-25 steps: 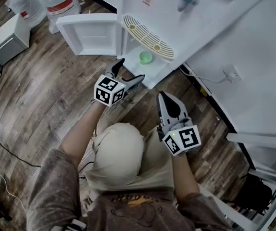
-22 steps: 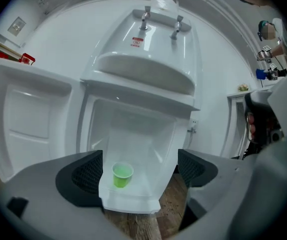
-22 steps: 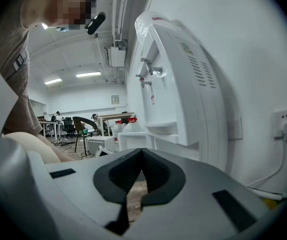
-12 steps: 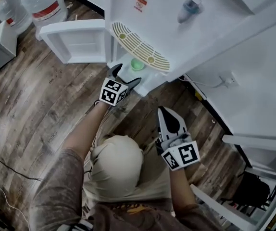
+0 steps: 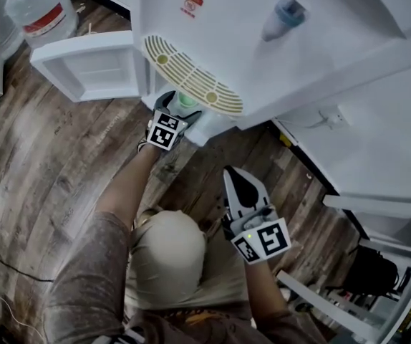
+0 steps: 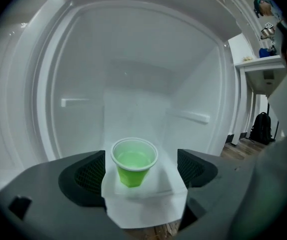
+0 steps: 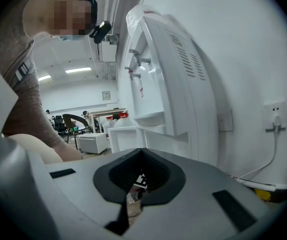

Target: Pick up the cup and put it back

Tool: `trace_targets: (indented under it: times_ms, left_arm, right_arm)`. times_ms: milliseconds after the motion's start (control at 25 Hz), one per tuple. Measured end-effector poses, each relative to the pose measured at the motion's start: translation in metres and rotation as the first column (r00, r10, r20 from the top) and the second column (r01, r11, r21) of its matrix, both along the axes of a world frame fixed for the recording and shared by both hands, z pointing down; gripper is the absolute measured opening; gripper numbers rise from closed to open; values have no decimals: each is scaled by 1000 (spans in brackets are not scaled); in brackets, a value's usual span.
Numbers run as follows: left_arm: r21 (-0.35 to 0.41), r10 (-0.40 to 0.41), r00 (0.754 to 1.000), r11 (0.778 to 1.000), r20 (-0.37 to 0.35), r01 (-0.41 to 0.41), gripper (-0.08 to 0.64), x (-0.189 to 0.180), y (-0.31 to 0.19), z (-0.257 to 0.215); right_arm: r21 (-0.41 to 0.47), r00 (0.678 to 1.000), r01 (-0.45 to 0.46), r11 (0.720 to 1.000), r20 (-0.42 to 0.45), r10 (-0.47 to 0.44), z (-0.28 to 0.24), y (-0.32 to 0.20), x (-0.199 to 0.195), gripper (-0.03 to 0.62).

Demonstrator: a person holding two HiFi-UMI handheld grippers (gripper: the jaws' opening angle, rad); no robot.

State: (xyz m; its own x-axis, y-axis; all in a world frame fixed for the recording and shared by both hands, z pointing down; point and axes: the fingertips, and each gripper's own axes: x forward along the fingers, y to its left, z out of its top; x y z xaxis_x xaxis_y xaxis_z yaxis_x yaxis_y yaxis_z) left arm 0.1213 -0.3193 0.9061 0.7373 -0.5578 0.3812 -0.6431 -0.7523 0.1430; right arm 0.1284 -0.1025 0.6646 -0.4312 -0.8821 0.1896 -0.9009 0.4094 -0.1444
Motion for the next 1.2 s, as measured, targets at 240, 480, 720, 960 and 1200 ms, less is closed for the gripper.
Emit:
trace_targets:
  times_ms: [240,480,720,960,1200]
  left_arm:
    - [-21,-3,998,1000,57,4,437,8,-16,29]
    - [-19,1,999,1000,50,0,389,16,-22,35]
    - [-21,-23,999,999,38,23,328,11,-29,34]
    - [0,-21,999,1000,39,21,311,9,-26,25]
    - [37,-3,1000,999,6,3,310,6,-9,-10]
  right_arm:
    - [-13,1000,-22,1000,16,22,1,-2,5,2]
    - [-20,999,-28,999,24,29,4,-7,7,2]
    - [-35,999,-26,999,25,26,12,-8,6,2]
    - [-31,999,-28,999,27,29,13,-11,7,2]
    - [-17,999,-35,999,30,35,10,-8,11,2]
